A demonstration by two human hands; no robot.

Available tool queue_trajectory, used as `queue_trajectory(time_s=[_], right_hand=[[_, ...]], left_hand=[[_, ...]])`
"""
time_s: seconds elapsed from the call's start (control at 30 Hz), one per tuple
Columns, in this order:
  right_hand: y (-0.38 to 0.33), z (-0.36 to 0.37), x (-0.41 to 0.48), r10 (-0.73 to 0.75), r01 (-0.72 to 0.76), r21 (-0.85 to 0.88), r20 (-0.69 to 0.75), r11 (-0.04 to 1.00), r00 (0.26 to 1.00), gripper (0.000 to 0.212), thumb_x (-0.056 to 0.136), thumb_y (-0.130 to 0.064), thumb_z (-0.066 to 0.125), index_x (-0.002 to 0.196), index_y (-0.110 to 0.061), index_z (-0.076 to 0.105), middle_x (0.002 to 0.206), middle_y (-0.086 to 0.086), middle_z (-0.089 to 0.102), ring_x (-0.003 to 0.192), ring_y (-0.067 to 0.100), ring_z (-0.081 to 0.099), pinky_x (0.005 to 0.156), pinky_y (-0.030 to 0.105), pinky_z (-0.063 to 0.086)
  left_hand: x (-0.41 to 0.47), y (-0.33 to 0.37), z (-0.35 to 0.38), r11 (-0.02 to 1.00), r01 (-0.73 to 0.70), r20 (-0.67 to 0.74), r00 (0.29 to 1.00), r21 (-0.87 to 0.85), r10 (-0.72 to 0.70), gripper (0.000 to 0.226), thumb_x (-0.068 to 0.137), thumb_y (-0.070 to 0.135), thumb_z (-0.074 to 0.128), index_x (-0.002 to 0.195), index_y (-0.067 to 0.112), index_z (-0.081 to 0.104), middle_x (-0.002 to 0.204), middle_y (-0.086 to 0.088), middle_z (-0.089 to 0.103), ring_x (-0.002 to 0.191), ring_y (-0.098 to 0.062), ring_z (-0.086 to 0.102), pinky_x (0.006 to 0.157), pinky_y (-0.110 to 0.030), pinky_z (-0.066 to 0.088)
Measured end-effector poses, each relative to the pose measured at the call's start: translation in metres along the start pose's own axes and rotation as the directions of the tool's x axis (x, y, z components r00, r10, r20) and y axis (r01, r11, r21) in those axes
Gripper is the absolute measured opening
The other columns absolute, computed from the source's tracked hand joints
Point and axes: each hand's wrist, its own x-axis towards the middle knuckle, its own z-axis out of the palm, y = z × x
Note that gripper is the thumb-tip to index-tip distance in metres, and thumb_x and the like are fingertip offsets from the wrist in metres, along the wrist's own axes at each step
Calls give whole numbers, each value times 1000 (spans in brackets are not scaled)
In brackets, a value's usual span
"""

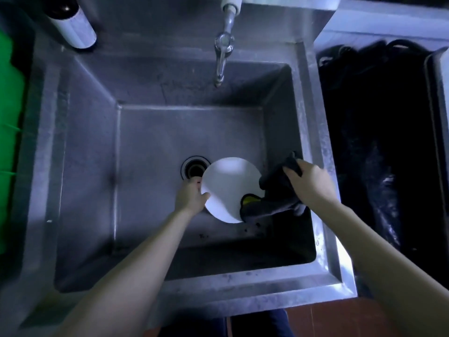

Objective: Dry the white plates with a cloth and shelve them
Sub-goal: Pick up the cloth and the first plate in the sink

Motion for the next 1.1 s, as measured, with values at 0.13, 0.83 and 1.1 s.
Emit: queue_trajectory(time_s=[0.13, 0.83, 1.1], right_hand=[[9, 28, 7, 49, -29, -175, 111, 984, 993, 28, 96, -49, 45, 106, -29, 62, 70, -3, 56, 58, 19, 48, 51, 29, 35], [10, 88, 15, 134, -152, 55, 255, 987, 958, 31, 98, -48, 45, 98, -21, 62, 77, 3, 64, 66, 25, 62, 60, 36, 54], [8, 83, 10, 135, -168, 103, 270, 980, 953, 33, 97, -49, 45, 91, -20, 60, 73, 1, 63, 64, 24, 62, 60, 40, 56]], left_hand=[[20, -1, 13, 988, 13, 60, 998, 151, -23, 49, 88, 13, 66, 134, 7, 51, 140, -19, 46, 130, -39, 44, 102, -49, 46], [27, 6, 33, 996, 40, -181, 983, 83, -25, 32, 84, -1, 62, 115, 5, 58, 117, -15, 54, 101, -36, 55, 78, -40, 49], [38, 1, 14, 968, 162, 24, 987, -192, -160, 29, 80, -3, 61, 105, 11, 64, 95, -6, 67, 88, -28, 61, 75, -33, 49]])
